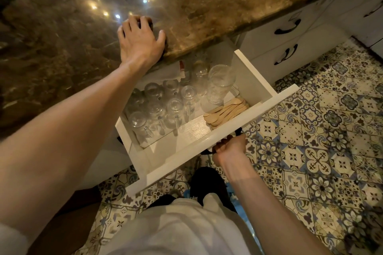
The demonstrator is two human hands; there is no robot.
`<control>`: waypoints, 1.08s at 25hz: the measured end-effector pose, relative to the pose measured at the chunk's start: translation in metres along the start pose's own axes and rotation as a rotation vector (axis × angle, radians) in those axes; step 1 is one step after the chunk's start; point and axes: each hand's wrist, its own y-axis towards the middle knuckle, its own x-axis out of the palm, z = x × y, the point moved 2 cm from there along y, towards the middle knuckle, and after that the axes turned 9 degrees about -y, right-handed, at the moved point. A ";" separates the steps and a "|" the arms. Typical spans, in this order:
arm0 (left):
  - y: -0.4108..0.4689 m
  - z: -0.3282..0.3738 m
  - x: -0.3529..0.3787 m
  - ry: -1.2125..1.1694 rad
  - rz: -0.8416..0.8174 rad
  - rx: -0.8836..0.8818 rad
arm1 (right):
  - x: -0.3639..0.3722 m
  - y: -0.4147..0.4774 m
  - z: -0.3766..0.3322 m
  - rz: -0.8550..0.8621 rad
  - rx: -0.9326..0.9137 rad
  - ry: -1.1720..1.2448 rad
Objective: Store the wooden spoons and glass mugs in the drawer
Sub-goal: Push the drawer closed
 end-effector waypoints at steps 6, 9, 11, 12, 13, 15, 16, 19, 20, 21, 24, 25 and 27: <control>0.003 -0.002 0.002 0.000 0.006 -0.003 | 0.025 0.002 -0.002 -0.066 -0.008 -0.042; 0.003 -0.002 0.003 -0.013 0.017 -0.010 | 0.040 0.009 -0.002 0.000 -0.035 -0.079; 0.003 -0.002 0.004 -0.022 0.031 -0.011 | 0.050 0.013 -0.003 0.018 -0.047 -0.100; 0.003 -0.002 0.005 -0.025 0.038 -0.014 | 0.056 0.013 -0.005 0.012 -0.058 -0.148; 0.003 -0.002 0.006 -0.023 0.044 -0.016 | 0.059 0.010 -0.006 -0.009 -0.093 -0.285; 0.004 -0.003 0.006 -0.020 0.047 -0.019 | 0.061 0.008 -0.010 -0.004 -0.276 -0.765; 0.004 -0.004 0.007 -0.027 0.049 -0.017 | 0.063 0.008 -0.011 0.003 -0.429 -0.999; 0.005 -0.005 0.007 -0.036 0.072 -0.003 | 0.077 0.005 -0.014 -0.026 -0.634 -1.287; 0.004 -0.006 0.007 -0.032 0.079 -0.003 | 0.084 0.003 -0.015 -0.049 -0.645 -1.311; 0.004 -0.006 0.008 -0.030 0.082 -0.007 | 0.089 0.002 -0.015 -0.078 -0.631 -1.308; 0.005 -0.006 0.009 -0.032 0.073 -0.018 | 0.107 0.005 -0.015 -0.115 -0.603 -1.221; 0.005 -0.006 0.010 -0.027 0.073 -0.021 | 0.112 0.005 -0.015 -0.141 -0.610 -1.217; 0.006 -0.006 0.009 -0.016 0.073 -0.025 | 0.122 0.004 -0.018 -0.135 -0.640 -1.272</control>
